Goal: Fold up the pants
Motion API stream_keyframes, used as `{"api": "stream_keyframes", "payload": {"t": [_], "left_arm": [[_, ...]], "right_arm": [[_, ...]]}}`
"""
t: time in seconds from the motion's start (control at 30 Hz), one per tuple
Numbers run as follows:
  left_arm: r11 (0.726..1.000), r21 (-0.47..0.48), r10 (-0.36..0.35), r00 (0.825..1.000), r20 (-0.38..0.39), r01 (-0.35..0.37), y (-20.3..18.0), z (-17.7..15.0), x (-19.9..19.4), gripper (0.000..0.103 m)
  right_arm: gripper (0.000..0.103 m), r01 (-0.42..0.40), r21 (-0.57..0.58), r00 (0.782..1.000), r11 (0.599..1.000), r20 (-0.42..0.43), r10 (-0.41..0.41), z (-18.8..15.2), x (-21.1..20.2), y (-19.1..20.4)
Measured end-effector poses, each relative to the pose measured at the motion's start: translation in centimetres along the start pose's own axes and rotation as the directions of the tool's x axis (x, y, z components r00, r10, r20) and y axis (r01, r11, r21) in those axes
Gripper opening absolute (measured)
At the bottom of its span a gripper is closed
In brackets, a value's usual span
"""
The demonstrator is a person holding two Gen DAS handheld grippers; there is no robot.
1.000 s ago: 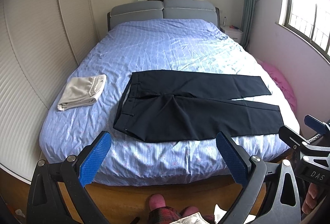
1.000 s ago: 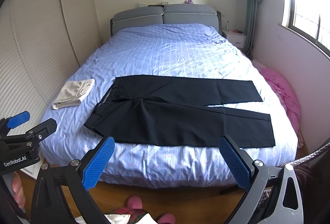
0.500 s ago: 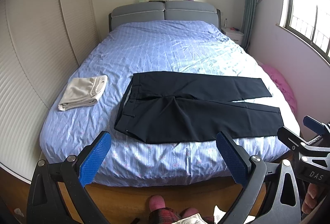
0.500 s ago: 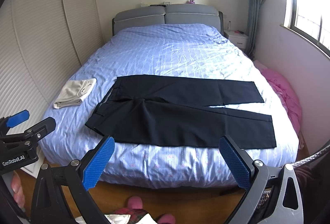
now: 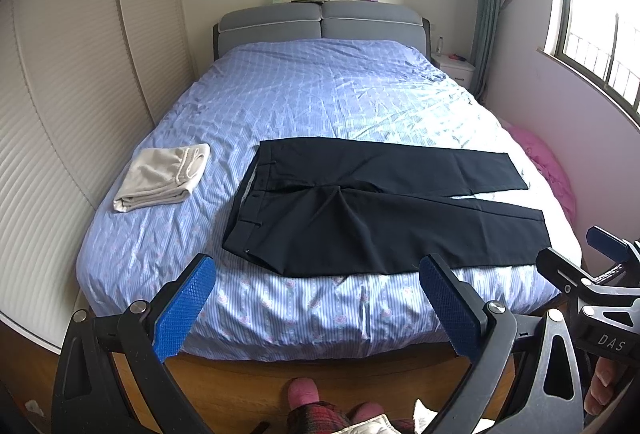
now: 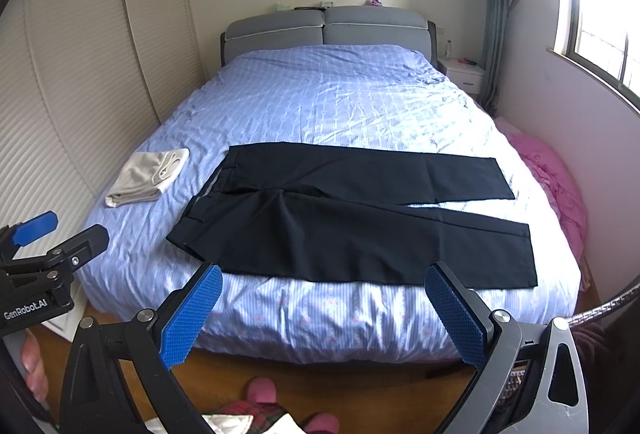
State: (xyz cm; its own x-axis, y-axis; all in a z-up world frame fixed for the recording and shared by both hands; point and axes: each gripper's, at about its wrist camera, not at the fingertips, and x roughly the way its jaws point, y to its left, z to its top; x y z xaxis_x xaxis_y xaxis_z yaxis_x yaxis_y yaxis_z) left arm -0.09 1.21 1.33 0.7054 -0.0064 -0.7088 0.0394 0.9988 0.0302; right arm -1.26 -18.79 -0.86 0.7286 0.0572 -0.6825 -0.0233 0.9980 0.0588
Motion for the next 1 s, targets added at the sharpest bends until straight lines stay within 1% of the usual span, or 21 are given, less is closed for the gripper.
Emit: {"api": "stream_keyframes", "payload": {"t": [0.33, 0.4, 0.5, 0.57, 0.63, 0.73, 0.87, 0.97, 1.0], "left_arm": [[0.999, -0.028, 0.016, 1.0, -0.018, -0.017, 0.5, -0.4, 0.8, 0.103], [0.999, -0.032, 0.024, 0.999, -0.024, -0.025, 0.8, -0.5, 1.3, 0.103], [0.998, -0.034, 0.056, 0.998, -0.032, -0.057, 1.6, -1.0, 2.5, 0.103], [0.997, -0.035, 0.072, 0.997, -0.042, -0.073, 2.3, -1.4, 3.6, 0.103], [0.995, -0.036, 0.086, 0.995, -0.058, -0.088, 3.3, -1.8, 5.2, 0.103], [0.993, -0.049, 0.104, 0.991, -0.086, -0.109, 5.0, -2.6, 8.5, 0.103], [0.992, -0.071, 0.091, 0.985, -0.149, -0.103, 7.2, -3.7, 14.1, 0.103], [0.993, -0.062, 0.086, 0.976, -0.2, -0.1, 8.3, -4.5, 19.0, 0.103], [0.993, -0.056, 0.087, 0.974, -0.21, -0.101, 8.5, -4.8, 20.7, 0.103]], "right_arm": [[0.102, -0.01, -0.012, 1.0, 1.0, -0.016, 0.01, -0.1, 0.9, 0.3], [0.102, -0.016, -0.013, 0.999, 1.0, -0.028, 0.016, -0.3, 1.5, 0.4], [0.102, -0.025, -0.011, 0.999, 1.0, -0.047, 0.025, -0.4, 2.6, 0.7], [0.102, -0.033, -0.007, 0.997, 0.999, -0.074, 0.033, -0.6, 4.2, 1.0], [0.102, -0.041, 0.003, 0.995, 0.999, -0.094, 0.041, -0.9, 5.7, 1.2], [0.102, -0.053, 0.031, 0.989, 0.998, -0.136, 0.056, -1.6, 9.1, 1.6], [0.102, -0.056, 0.104, 0.981, 0.993, -0.18, 0.074, -3.4, 14.9, 1.8], [0.102, -0.039, 0.176, 0.972, 0.984, -0.221, 0.078, -5.1, 20.3, 1.6], [0.102, -0.035, 0.19, 0.97, 0.981, -0.231, 0.079, -5.4, 21.4, 1.5]]}}
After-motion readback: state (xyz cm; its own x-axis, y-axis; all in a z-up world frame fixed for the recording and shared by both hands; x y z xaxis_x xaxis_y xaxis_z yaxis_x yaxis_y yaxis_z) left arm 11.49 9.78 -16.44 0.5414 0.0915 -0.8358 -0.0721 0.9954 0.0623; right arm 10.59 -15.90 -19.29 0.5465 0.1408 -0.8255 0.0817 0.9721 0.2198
